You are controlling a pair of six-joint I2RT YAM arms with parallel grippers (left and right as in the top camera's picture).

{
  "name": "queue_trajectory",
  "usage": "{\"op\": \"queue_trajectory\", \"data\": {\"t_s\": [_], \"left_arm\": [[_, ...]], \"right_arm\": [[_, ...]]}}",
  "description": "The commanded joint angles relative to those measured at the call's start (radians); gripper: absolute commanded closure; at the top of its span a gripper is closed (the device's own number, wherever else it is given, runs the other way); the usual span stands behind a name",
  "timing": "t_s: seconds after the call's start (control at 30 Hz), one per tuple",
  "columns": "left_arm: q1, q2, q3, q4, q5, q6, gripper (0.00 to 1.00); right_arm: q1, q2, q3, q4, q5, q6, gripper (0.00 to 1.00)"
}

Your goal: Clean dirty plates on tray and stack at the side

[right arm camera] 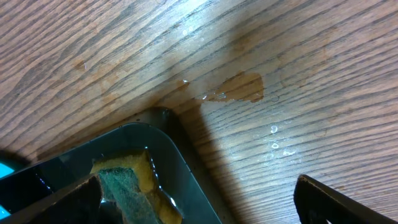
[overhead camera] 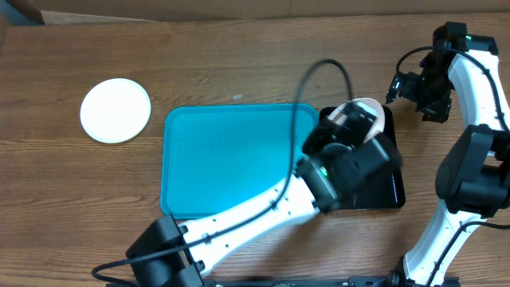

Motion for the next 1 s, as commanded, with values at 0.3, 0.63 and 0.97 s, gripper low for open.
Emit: {"op": "queue_trajectory", "data": {"t_s": [0.3,0.63,0.97], "left_arm": [[-0.104,-0.026,0.032,0.142,-0.359,0.206,0.96],[-0.100,-0.026,0.032,0.150,-0.360,0.206,0.96],[-0.100,-0.026,0.032,0.320,-0.476,0.392,0.96]], "right_arm": [[0.001,-0.035,0.016,0.003,0.000,0.004,0.00],[0.001,-0.035,0.016,0.003,0.000,0.004,0.00],[0.001,-0.035,0.016,0.003,0.000,0.004,0.00]]}}
